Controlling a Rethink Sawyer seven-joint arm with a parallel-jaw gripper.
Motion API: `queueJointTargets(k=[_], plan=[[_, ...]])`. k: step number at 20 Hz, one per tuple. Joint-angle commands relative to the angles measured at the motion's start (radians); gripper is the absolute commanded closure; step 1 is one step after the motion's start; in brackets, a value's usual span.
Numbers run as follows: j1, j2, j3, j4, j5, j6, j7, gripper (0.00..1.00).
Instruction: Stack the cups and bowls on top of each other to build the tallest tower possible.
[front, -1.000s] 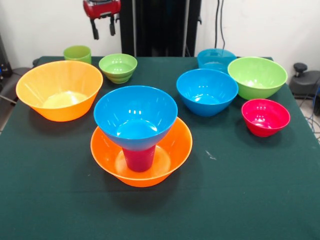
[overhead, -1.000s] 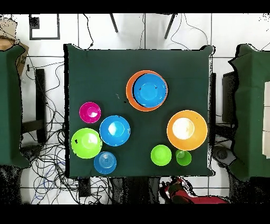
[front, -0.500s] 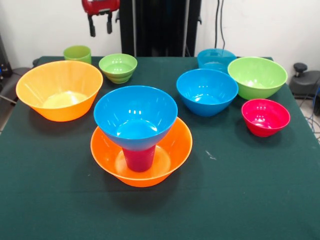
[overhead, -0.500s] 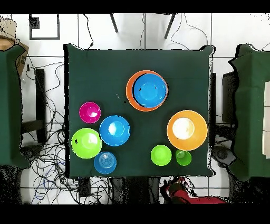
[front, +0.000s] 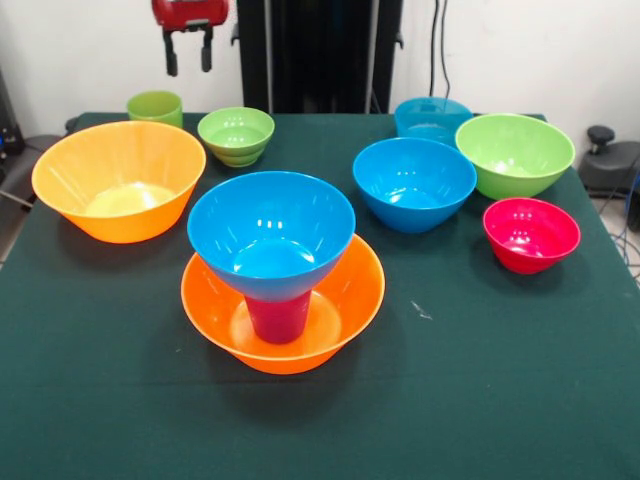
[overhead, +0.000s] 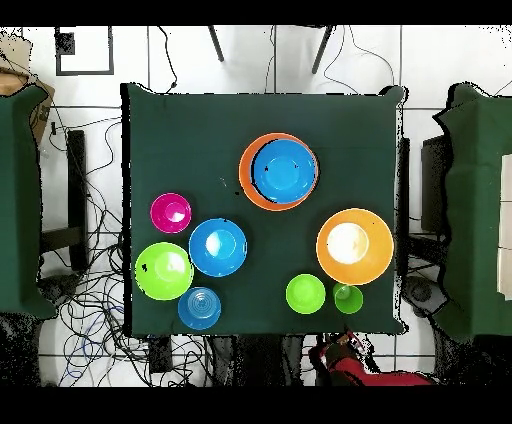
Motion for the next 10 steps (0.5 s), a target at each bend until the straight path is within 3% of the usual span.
queueJointTargets(k=[1,10], plan=[[-0.001,0.055,0.091,-0.119,-0.059,-0.009,0.095,0.0],[-0.014,0.069,0.113,-0.136,-0.07,-0.002,0.089,0.0]])
